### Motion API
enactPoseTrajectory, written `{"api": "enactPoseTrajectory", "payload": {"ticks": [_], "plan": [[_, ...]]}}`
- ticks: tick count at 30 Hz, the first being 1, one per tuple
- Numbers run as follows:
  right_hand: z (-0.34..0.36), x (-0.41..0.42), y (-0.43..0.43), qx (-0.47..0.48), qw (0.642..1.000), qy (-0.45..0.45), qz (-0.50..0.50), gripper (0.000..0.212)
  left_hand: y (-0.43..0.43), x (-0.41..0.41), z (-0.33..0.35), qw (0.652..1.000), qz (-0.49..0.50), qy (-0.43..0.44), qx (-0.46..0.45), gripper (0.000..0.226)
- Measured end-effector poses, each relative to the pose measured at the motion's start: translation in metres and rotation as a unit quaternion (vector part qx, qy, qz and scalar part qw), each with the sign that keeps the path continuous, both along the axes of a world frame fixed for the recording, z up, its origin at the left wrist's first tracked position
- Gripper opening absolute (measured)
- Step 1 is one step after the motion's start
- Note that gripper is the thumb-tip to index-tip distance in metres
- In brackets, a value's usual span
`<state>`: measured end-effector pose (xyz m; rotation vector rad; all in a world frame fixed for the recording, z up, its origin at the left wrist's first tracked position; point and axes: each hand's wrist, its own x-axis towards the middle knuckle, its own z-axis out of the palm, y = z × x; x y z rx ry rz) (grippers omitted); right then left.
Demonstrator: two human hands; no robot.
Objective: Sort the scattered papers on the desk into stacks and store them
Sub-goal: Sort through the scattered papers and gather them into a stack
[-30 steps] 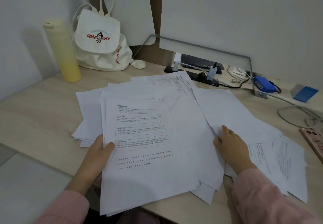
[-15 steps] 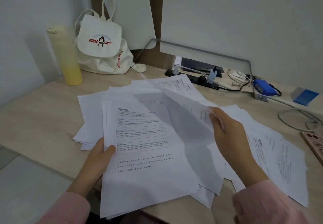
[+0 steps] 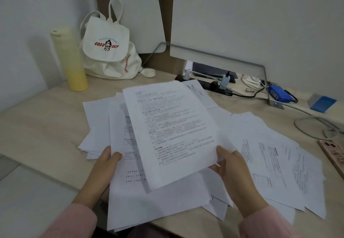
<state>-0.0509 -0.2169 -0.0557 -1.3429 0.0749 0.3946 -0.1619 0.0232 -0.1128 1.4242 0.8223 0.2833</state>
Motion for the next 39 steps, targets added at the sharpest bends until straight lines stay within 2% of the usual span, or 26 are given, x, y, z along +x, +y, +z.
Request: {"api": "enactPoseTrajectory", "payload": {"ticks": [3,4,7,9,11,13,17,20,23,25,27,29,31,33,35,37,39], "plan": [[-0.014,-0.013,0.004,-0.058,0.997,0.018,0.041,0.029,-0.001,0.004,0.002,0.997,0.019,-0.032,-0.071,0.039],[-0.016,-0.018,0.006,-0.080,0.994,0.026,0.069,0.027,-0.001,0.005,0.003,0.996,0.026,-0.040,-0.077,0.042],[-0.017,-0.031,0.007,-0.133,0.973,0.051,0.180,0.027,-0.001,0.005,0.000,1.000,0.011,-0.013,-0.010,0.043],[-0.016,-0.038,0.006,-0.165,0.951,0.053,0.257,0.027,-0.001,0.003,-0.002,1.000,-0.006,-0.011,0.016,0.036],[-0.014,-0.039,0.002,-0.184,0.939,0.044,0.285,0.023,-0.001,0.001,-0.005,0.999,-0.011,-0.008,0.034,0.029],[-0.012,-0.032,-0.004,-0.213,0.946,0.008,0.244,0.026,-0.001,0.001,-0.006,0.999,-0.012,-0.006,0.049,0.025],[-0.010,-0.006,-0.027,-0.265,0.961,-0.076,0.032,0.035,0.000,0.003,-0.008,0.998,-0.011,-0.011,0.056,0.022],[-0.011,0.010,-0.045,-0.213,0.975,-0.036,-0.060,0.043,0.000,0.003,-0.008,0.998,-0.010,-0.010,0.056,0.023],[-0.014,0.026,-0.055,-0.080,0.991,0.070,-0.081,0.026,0.000,0.003,-0.008,0.998,-0.013,-0.007,0.060,0.024],[-0.016,0.032,-0.055,-0.049,0.991,0.100,-0.074,0.006,-0.001,0.003,-0.008,0.998,-0.012,-0.008,0.062,0.024],[-0.019,0.033,-0.052,-0.081,0.992,0.100,-0.019,0.011,-0.002,0.003,-0.007,0.998,-0.009,-0.011,0.060,0.022],[-0.016,0.028,-0.043,-0.185,0.979,0.054,0.065,0.012,-0.002,0.002,-0.006,0.998,-0.010,-0.013,0.056,0.022],[-0.011,0.027,-0.035,-0.284,0.956,-0.035,0.062,0.015,-0.002,0.002,-0.006,0.998,-0.012,-0.015,0.055,0.023],[0.003,0.030,-0.032,-0.385,0.908,-0.166,-0.016,0.015,-0.002,0.001,-0.006,0.998,-0.012,-0.015,0.054,0.023],[0.022,0.029,-0.029,-0.471,0.818,-0.322,-0.072,0.020,-0.002,0.001,-0.007,0.998,-0.012,-0.012,0.056,0.023],[0.042,0.018,-0.022,-0.531,0.705,-0.463,-0.086,0.033,-0.002,0.001,-0.007,0.998,-0.016,-0.007,0.062,0.025],[0.047,0.005,-0.012,-0.554,0.648,-0.522,-0.027,0.049,-0.001,0.000,-0.007,0.998,-0.019,-0.005,0.066,0.029]]}}
